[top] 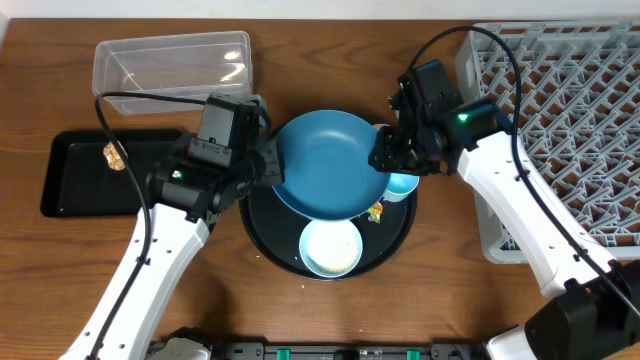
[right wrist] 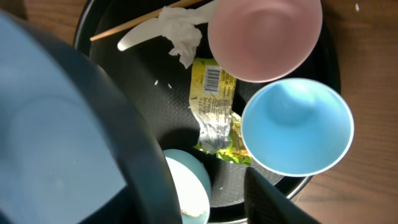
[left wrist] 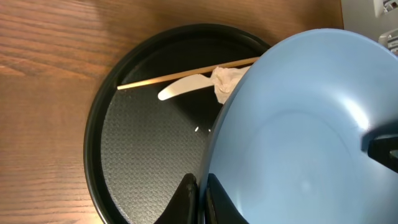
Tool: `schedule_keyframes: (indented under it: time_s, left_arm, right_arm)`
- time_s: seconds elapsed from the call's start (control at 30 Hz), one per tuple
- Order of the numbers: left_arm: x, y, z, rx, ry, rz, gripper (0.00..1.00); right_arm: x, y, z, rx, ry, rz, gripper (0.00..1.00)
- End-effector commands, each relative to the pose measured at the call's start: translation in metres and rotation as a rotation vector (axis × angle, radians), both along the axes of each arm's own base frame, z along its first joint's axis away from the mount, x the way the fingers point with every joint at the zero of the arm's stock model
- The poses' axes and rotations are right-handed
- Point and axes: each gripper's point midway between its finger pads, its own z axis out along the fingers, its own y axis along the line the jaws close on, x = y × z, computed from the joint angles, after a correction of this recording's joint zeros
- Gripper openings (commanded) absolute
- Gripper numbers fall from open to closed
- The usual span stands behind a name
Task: Sort waste into correct bins and load items into the dishwasher rack
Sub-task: 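Reach the right gripper to the blue plate rim and grasp it, then release the plate from the left gripper and lift it right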
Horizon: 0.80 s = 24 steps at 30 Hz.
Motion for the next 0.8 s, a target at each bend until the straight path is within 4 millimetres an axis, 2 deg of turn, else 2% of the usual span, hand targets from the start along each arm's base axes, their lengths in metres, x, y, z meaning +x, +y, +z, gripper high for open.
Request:
schedule_keyframes:
  time_s: [0.0, 0.1, 0.33, 0.5, 0.53, 0.57, 0.7, 0.73, 0.77]
  left_arm:
    - [0.000, -0.004, 0.008, -0.024, -0.019, -0.004, 0.06]
    - [0.000, -0.004, 0.008, -0.024, -0.020, -0.004, 0.06]
    - [0.000, -0.004, 0.008, -0.024, -0.020, -0.005, 0.06]
    - [0.001, -0.004, 0.009, -0.026, -0.026, -0.005, 0.07]
    - [0.001, -0.004, 0.009, -0.026, -0.027, -0.005, 0.15]
    - [0.001, -0.004, 0.009, -0.026, -0.027, -0.005, 0.28]
    - [0.002, -0.003, 0.009, -0.024, -0.030, 0.000, 0.91]
    - [0.003, -0.003, 0.010, -0.025, -0.033, 0.000, 0.98]
    - [0.003, -0.002, 0.011, -0.027, -0.034, 0.005, 0.98]
  right_arm:
    - [0.002, 0.003, 0.004, -0.003, -0.018, 0.005, 0.31]
    - [0.003, 0.002, 0.004, -0.008, -0.019, 0.003, 0.27]
    - [0.003, 0.002, 0.004, -0.008, -0.020, 0.003, 0.03]
    - [0.003, 0.002, 0.004, -0.009, -0.020, 0.003, 0.01]
    - [0.003, 0.002, 0.004, -0.009, -0.021, 0.002, 0.01]
    - [0.003, 0.002, 0.004, -0.008, -0.021, 0.002, 0.01]
    - [0.008, -0.005, 0.010, -0.016, -0.033, -0.018, 0.01]
    - [0.010, -0.009, 0.014, -0.027, -0.039, -0.029, 0.01]
    - [0.013, -0.015, 0.018, -0.044, -0.048, -0.047, 0.01]
